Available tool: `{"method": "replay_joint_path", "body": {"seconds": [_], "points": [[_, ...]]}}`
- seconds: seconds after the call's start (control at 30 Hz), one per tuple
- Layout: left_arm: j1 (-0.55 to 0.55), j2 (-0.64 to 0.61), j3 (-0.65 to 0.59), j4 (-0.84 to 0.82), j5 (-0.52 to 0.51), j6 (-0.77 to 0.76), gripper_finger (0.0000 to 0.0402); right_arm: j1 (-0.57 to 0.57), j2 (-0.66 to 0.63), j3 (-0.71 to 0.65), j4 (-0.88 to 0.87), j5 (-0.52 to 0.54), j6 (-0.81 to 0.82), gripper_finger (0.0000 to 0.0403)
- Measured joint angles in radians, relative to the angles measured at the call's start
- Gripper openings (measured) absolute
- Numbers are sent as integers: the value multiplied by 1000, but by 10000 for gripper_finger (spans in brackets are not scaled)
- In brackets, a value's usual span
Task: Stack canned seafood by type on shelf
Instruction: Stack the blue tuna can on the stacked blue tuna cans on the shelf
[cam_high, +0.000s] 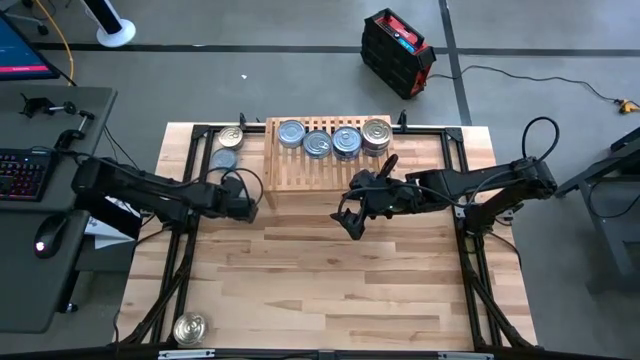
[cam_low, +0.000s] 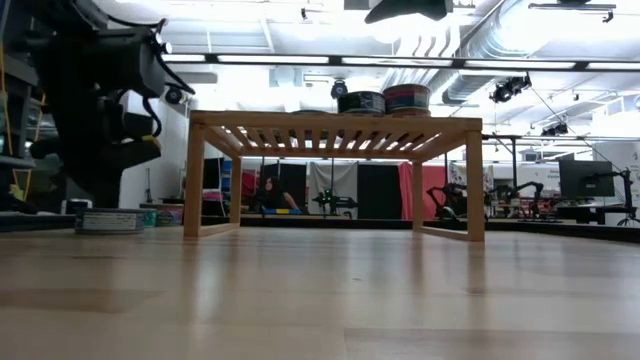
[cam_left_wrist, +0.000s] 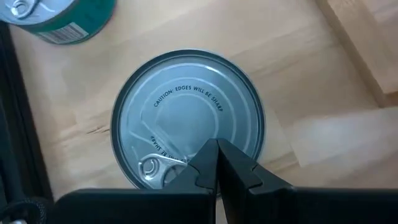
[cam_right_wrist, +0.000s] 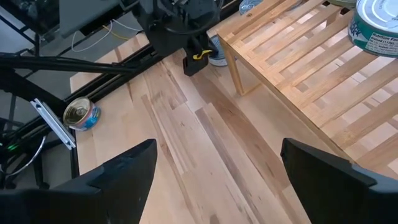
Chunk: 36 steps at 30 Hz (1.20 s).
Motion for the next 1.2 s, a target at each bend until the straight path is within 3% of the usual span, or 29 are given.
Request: {"method": "replay_joint_path", "body": {"seconds": [0.17,0.4,0.67,0.93,1.2], "points": [[-78,-5,-1,9,31,-33,0,0,0,0,0,-12,22,334],[-310,-4,21,30,107,-191,0,20,0,0,-14,-72,28,334],[-523,38,28,249,133,-322,0,105,0,0,-149,-99,115,334],[-538,201,50,535,109,-305,0,221,41,-1,-306,-103,303,334],[-481,370,231,533,117,-102,0,321,131,-1,-388,-106,476,334]]}}
